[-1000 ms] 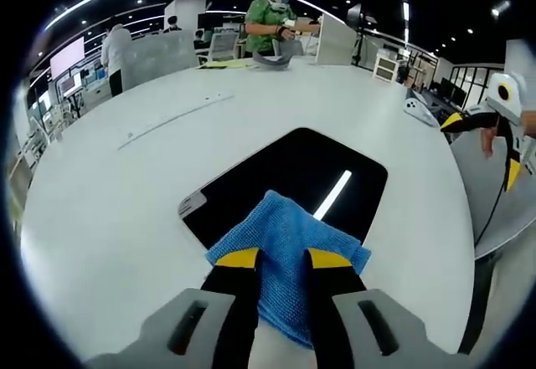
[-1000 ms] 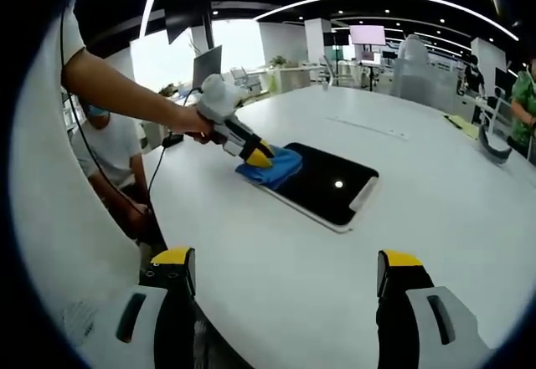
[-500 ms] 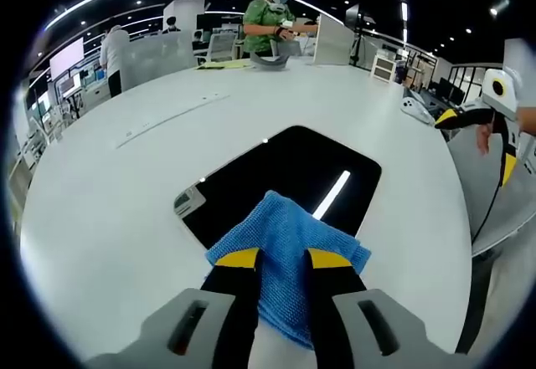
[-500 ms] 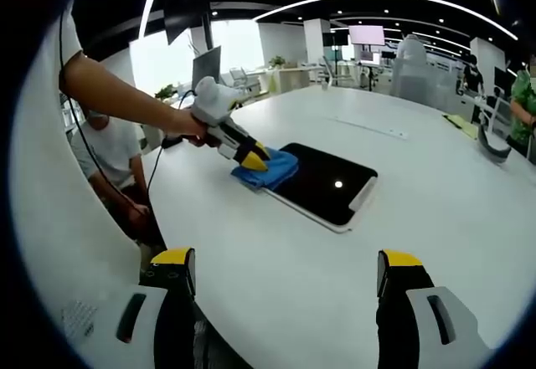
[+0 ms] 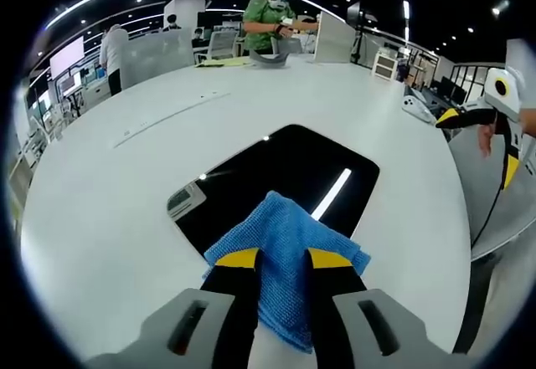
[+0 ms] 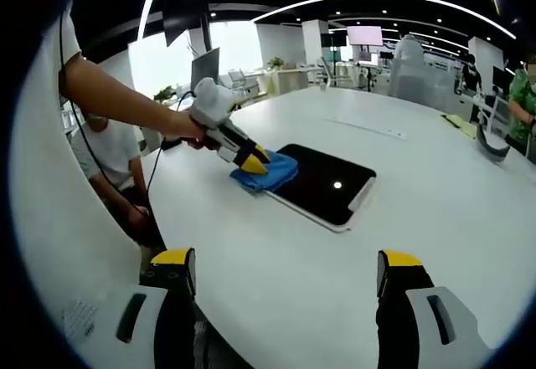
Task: Wipe the mirror surface with the cleaning cloth until all visible marks leave the cleaned area.
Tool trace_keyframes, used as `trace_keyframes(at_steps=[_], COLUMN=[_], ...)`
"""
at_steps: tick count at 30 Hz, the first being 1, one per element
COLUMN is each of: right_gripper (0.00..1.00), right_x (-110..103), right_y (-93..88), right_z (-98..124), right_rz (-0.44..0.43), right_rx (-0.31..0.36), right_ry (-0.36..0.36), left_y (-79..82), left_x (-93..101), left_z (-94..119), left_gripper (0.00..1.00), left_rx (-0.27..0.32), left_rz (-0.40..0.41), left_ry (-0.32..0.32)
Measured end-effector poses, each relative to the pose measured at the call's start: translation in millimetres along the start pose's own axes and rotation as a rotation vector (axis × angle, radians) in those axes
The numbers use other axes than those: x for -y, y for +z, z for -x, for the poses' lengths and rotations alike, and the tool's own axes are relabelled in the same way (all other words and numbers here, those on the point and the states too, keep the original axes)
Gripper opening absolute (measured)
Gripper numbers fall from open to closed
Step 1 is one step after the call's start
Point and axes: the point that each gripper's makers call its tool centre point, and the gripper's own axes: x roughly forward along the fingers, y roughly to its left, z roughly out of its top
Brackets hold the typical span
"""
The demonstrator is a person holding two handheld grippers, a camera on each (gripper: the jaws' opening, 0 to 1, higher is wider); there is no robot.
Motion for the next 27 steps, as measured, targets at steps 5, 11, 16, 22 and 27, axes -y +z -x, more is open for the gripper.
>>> trace_keyframes(at_steps=[5, 11, 16, 22, 27], right_gripper=[0.89, 0.89, 0.89, 0.89, 0.89], right_x=[0, -1, -1, 0, 0], right_y=[-2.1, -2.8, -2.7, -2.6, -2.5], right_z=[1, 1, 2, 3, 4], right_rz=[-0.002, -0.004, -0.007, -0.007, -0.008], right_rx=[-0.001, -0.001, 0.001, 0.003, 0.006], right_ry=[0.000, 0.000, 0.000, -0.003, -0.005], left_y=[0.4, 2.1, 4.0, 6.4, 8.6], left_x=[0.4, 3.4, 6.7, 11.7, 15.8], left_z=[-2, -5, -7, -10, -13], left_gripper=[0.18, 0.18, 0.18, 0.19, 0.19], left_rx=[-0.002, 0.000, 0.000, 0.001, 0.001], left_rz=[0.002, 0.008, 0.013, 0.016, 0.020], left_ry=[0.005, 0.010, 0.011, 0.015, 0.018])
